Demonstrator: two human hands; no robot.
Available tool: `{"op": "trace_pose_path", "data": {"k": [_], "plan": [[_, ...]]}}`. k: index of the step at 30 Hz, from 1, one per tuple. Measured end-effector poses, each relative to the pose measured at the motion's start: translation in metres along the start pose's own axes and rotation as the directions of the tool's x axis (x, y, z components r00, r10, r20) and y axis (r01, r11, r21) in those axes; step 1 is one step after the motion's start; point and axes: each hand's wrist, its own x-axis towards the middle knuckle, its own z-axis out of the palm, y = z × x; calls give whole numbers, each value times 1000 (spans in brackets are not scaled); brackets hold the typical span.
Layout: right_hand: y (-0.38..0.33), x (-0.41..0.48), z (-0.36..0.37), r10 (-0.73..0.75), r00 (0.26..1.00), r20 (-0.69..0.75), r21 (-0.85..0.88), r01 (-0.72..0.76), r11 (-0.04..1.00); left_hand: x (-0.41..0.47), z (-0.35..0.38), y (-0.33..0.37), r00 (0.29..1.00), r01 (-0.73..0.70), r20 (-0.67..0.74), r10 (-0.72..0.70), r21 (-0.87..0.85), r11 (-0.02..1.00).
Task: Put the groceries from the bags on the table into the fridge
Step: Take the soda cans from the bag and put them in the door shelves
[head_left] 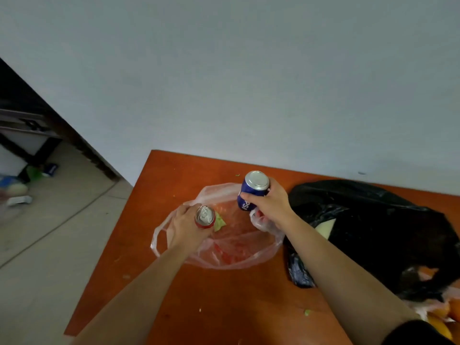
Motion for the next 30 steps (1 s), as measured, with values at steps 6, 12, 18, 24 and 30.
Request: {"op": "trace_pose_path", "data": {"k": [6,12,18,24,30], "plan": [[-21,-31,-33,-105,994,-2,72,105,992,-47,-28,47,989,-26,-147,3,-156,987],[-31,-66,-73,-177,983,-39,121,180,976,-81,-47,90,976,-116,-204,80,-171,978],[-17,-90,-100,-202,975,-88,131,213,968,-108,-46,108,965,-175,-228,126,-211,962],[-22,-105,-116,-229,949,-215,114,258,959,-96,-65,138,930,-300,-312,192,-351,887],[-44,-126,-149,-273,815,-512,3,319,948,-69,-93,191,870,-478,-366,329,-472,741]]}}
